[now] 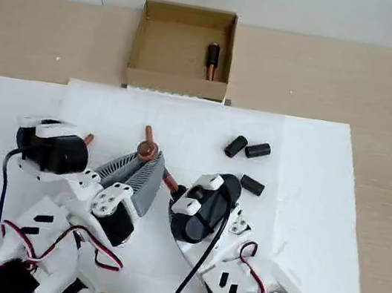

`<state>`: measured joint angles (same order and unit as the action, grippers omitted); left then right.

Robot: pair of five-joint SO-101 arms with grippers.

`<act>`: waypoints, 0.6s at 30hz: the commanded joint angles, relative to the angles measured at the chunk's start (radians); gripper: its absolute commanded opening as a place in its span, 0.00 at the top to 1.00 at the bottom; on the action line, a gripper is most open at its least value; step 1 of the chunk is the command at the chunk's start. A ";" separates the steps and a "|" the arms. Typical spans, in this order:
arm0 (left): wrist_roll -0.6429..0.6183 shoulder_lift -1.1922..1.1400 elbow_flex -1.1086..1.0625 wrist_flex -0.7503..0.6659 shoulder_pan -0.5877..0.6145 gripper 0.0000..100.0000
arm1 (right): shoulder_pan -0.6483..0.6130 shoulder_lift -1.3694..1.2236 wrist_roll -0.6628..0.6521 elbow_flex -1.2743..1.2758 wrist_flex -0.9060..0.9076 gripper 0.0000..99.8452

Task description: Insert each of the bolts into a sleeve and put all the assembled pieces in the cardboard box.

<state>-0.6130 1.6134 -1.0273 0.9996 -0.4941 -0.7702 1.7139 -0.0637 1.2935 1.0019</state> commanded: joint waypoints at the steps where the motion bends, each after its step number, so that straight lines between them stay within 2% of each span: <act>1: 0.005 0.003 0.041 -0.029 0.002 1.00 | 0.007 0.008 -0.014 -0.014 -0.021 1.00; 18: 0.003 0.005 -0.058 -0.034 -0.006 1.00 | 0.005 0.008 -0.015 -0.015 -0.030 1.00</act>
<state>-0.6130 1.6195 -1.0840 0.9966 -0.4925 -0.7702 1.7139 -0.0637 1.2950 1.0019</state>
